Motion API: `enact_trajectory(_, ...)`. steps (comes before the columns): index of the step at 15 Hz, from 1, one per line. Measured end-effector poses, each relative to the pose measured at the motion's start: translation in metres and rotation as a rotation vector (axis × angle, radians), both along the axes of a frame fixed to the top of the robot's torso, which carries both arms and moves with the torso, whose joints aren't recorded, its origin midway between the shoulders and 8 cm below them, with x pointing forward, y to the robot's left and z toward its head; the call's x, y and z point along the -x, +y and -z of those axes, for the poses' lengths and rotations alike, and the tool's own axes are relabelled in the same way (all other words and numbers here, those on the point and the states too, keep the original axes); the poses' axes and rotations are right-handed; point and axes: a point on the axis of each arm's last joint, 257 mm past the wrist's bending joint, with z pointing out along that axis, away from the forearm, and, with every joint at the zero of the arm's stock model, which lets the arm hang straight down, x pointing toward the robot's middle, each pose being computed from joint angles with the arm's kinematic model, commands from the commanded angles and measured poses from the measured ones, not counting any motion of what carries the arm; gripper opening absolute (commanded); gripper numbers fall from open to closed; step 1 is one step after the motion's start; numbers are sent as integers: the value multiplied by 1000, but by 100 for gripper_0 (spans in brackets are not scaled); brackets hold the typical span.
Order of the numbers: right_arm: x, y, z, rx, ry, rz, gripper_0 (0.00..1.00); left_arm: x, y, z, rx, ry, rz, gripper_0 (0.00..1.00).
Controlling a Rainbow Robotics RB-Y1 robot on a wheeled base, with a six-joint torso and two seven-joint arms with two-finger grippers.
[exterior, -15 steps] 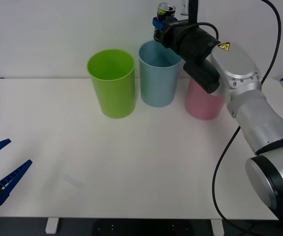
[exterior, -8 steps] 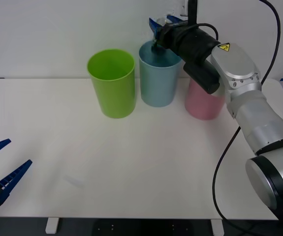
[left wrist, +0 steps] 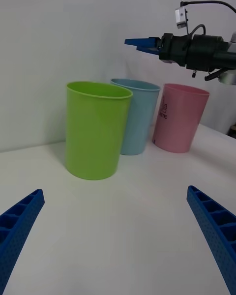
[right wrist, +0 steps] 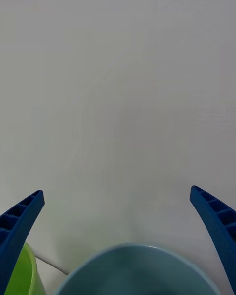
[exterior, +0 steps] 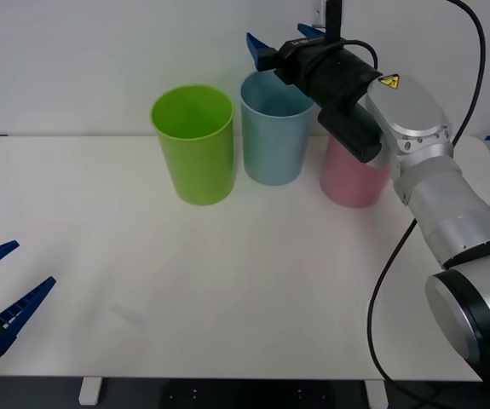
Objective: Grasp the object on the table and drop it into the matching bin: aluminum can to the light blue bin, PET bottle to the pink bin.
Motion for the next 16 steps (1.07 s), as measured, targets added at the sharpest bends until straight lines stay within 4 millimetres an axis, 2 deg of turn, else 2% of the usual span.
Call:
enact_trajectory(3,3,-6,5,-6,6,-11,100,0,0,0,0,0,0,100)
enact_trajectory(6,17,-13,7,-8,-16,-31,100,0,0,0,0,0,0,100)
enact_trajectory(12,64,-28,19,33,-67,-101,100,0,0,0,0,0,0,100)
enact_trajectory(16,103,-44,40,63,-74,-130,100,0,0,0,0,0,0,100)
